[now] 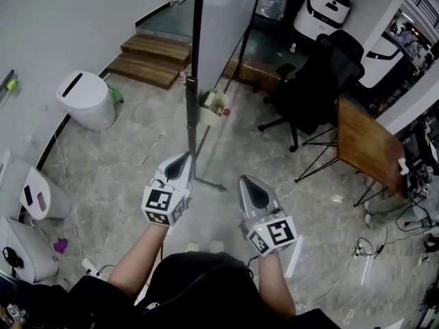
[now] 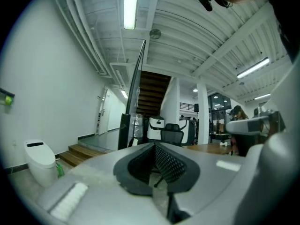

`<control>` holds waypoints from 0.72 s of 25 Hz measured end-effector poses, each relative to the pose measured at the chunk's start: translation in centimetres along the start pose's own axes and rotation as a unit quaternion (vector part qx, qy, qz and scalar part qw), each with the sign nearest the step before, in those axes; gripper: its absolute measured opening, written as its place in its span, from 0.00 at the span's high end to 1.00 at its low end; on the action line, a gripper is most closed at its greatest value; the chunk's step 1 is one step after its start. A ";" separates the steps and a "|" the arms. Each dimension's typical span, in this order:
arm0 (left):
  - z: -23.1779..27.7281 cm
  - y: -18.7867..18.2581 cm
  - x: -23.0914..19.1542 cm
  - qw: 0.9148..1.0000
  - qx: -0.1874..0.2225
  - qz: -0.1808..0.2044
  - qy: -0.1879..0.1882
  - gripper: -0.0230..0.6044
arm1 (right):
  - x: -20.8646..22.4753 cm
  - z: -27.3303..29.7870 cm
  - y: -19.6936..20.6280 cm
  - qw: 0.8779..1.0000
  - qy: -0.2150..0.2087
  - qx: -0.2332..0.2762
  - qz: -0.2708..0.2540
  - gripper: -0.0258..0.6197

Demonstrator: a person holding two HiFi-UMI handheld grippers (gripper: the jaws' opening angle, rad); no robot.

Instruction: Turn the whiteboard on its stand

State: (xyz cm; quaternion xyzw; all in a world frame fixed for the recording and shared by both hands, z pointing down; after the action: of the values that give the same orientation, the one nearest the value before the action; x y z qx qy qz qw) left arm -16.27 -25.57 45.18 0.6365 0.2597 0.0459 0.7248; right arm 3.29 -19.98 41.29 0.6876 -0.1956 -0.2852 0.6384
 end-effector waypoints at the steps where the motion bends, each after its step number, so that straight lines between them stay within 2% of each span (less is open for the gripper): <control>1: 0.7 -0.4 -0.5 1.000 0.009 0.003 -0.013 0.95 | 0.4 0.2 -0.1 1.000 -0.003 0.002 -0.001 0.95; 7: 5.9 -3.2 -3.1 0.998 0.031 0.034 -0.051 0.85 | 3.0 1.2 -0.4 1.000 -0.007 0.005 -0.006 0.95; 11: 9.5 -5.4 -5.7 0.995 0.042 0.043 -0.077 0.74 | 4.0 1.7 -0.3 1.000 -0.004 0.000 -0.010 0.95; 15: 13.0 -6.0 -7.6 0.994 0.029 0.057 -0.088 0.59 | 5.1 1.4 0.3 1.000 0.006 -0.012 -0.011 0.95; 18: 15.2 -5.4 -8.6 0.993 0.008 0.071 -0.094 0.51 | 5.4 1.1 0.9 1.000 0.013 -0.020 -0.006 0.95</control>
State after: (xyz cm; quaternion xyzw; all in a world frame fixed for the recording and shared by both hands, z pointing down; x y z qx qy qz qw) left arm -18.53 -43.62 43.68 0.6608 0.1454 0.0349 0.7355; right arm 6.82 -24.34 41.42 0.6797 -0.1777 -0.2840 0.6525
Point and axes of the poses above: the fingertips, and each gripper's own axes: z forward along the fingers, x to its right, y out of its underside, the point moved 5 cm from there along -z, backward along the fingers, and after that the axes turned 14 degrees about -z, right-handed, at the moved point
